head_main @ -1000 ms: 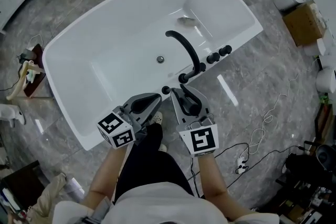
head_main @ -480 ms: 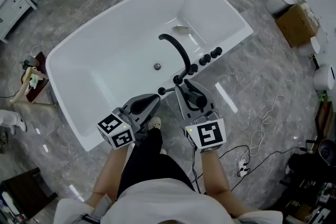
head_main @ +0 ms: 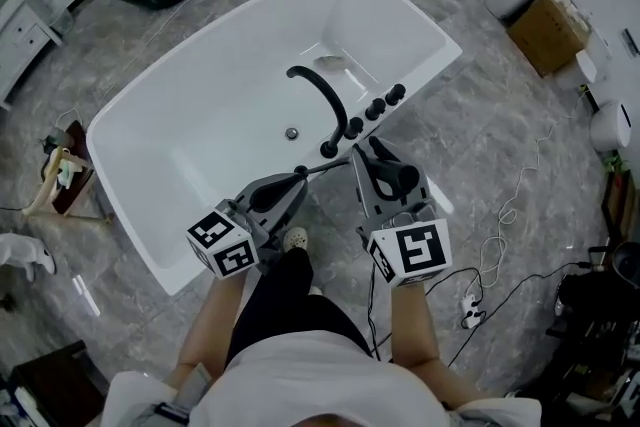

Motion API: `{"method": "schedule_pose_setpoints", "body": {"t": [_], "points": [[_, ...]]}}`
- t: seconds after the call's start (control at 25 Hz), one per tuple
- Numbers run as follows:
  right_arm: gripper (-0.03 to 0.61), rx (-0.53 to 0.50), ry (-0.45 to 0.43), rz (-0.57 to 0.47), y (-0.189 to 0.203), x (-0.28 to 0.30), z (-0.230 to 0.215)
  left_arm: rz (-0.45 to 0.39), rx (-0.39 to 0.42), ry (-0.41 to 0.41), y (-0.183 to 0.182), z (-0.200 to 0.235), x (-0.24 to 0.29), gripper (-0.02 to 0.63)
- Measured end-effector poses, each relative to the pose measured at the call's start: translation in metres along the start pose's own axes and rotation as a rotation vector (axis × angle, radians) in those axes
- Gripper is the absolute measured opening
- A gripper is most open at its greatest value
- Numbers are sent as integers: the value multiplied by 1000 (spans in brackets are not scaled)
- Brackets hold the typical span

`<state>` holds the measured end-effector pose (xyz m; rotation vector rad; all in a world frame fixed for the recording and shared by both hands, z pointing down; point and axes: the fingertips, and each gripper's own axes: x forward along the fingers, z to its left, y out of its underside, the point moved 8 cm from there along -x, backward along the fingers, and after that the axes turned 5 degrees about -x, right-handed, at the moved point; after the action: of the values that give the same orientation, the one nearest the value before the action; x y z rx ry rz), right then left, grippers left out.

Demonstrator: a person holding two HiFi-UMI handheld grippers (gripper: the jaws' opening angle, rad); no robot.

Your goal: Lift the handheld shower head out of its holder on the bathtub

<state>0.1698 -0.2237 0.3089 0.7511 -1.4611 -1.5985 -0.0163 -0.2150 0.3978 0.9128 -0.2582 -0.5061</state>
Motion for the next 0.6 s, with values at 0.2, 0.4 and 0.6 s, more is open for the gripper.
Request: {"method": "schedule_pose_setpoints", "body": {"t": [0.2, 0.4, 0.6], "points": [[104, 0, 75, -40, -15, -28, -8, 22, 26, 37, -1, -17, 1, 20], [104, 9, 138, -68, -26, -62, -11, 37, 35, 75, 8, -38, 1, 20], [104, 28, 189, -88, -33, -97, -8, 56, 51, 116, 17, -60, -2, 20]]}}
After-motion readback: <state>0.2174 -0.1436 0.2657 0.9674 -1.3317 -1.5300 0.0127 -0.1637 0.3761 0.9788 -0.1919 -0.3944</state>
